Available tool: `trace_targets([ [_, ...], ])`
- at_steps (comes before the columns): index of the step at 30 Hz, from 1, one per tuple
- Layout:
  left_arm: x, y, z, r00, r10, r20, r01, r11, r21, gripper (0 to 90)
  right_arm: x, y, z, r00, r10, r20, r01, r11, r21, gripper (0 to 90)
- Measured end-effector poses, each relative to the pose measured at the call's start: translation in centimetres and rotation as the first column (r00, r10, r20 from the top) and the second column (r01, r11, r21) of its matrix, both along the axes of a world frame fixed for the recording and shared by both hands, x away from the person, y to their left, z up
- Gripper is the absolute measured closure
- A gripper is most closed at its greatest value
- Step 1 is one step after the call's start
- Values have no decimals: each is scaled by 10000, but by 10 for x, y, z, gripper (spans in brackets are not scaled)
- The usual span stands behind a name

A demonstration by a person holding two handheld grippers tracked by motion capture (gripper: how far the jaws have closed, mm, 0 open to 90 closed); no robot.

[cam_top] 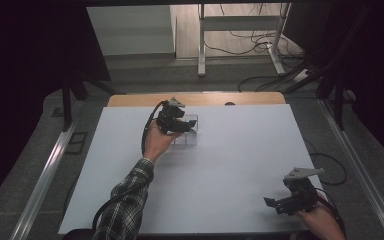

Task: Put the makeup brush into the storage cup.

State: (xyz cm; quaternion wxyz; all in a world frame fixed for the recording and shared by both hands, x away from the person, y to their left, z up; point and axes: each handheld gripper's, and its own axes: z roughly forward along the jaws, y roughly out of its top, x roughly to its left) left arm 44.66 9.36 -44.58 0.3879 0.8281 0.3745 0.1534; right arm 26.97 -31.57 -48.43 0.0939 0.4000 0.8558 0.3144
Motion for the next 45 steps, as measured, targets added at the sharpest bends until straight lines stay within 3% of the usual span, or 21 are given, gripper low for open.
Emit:
trace_targets([
  [7,1,2,1,9998,-26,-172,25,10000,-31,149,0,0,0,10000,12,5,-12,10000,-36,0],
  [14,0,8,3,9995,-67,-307,57,9994,-339,55,0,0,0,10000,26,2,-26,10000,-49,0],
  [17,-1,8,4,9993,-239,-280,232,9994,-258,41,0,0,0,10000,27,4,-27,10000,-48,0],
  [23,-5,8,4,9991,-427,-74,429,9986,294,16,0,1,0,10000,22,8,-22,10000,-45,0],
  [29,-8,11,5,9977,-661,-115,664,9974,278,0,0,1,0,10000,21,3,-21,10000,-41,0],
  [45,-20,26,7,9974,-721,13,721,9974,-74,0,-1,1,1,9999,23,136,-22,10000,-30,0],
])
